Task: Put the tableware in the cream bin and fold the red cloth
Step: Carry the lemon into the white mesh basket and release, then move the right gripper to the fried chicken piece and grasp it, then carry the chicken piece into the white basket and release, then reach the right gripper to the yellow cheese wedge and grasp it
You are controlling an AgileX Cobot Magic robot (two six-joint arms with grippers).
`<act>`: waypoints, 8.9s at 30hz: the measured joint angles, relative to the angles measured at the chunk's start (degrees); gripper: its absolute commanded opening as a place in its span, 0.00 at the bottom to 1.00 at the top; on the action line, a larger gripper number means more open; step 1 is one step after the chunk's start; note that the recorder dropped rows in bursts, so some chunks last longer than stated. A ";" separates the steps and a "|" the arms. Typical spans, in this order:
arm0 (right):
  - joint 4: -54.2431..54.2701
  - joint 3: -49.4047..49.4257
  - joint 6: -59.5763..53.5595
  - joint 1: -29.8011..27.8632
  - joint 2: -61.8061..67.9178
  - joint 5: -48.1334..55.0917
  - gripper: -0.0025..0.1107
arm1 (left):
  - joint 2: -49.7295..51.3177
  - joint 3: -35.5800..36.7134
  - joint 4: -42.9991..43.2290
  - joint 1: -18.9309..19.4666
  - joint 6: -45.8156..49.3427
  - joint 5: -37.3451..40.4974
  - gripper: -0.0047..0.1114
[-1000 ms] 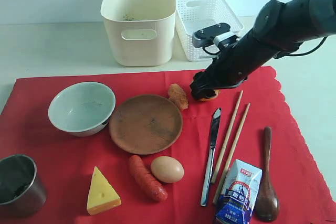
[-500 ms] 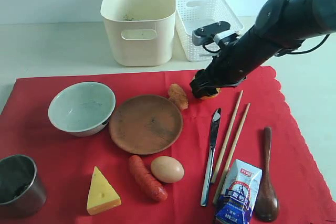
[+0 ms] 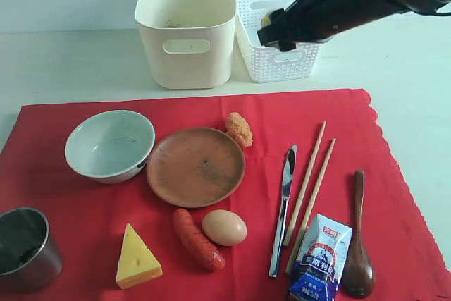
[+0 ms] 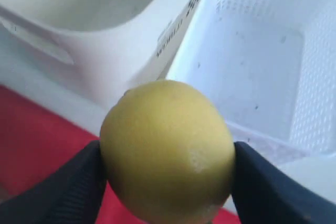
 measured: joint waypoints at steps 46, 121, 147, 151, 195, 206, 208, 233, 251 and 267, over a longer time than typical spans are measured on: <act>1.99 -22.61 3.68 -1.66 24.82 -9.13 0.71 | 0.00 0.00 0.00 0.00 0.00 0.00 0.05; -17.88 -12.17 24.63 10.33 19.01 21.90 0.13 | 0.00 0.00 0.00 0.00 0.00 0.00 0.05; -22.04 -12.17 26.30 10.33 9.93 21.31 0.22 | 0.00 0.00 0.00 0.00 0.00 0.00 0.05; -22.04 -12.17 26.90 10.33 13.91 21.56 0.47 | 0.00 0.00 0.00 0.00 0.00 0.00 0.05; -29.95 -16.24 31.54 1.43 6.67 2.44 0.02 | 0.00 0.00 0.00 0.00 0.00 0.00 0.05; -29.58 -16.59 38.52 -1.68 17.50 -12.03 0.02 | 0.00 0.00 0.00 0.00 0.00 0.09 0.05; -29.58 -16.59 38.65 -1.68 18.66 -12.60 0.05 | 0.00 0.00 0.00 0.00 0.00 0.09 0.05; -29.47 -16.59 38.65 -1.68 20.37 -10.93 0.64 | 0.00 0.00 0.00 0.00 0.00 0.09 0.05; -29.71 -16.59 38.65 -1.68 2.10 13.78 0.32 | 0.00 0.00 0.00 0.00 0.00 0.09 0.05; -27.13 -8.02 36.19 -0.97 -12.55 24.89 0.02 | 0.00 0.00 0.00 0.00 0.00 0.09 0.05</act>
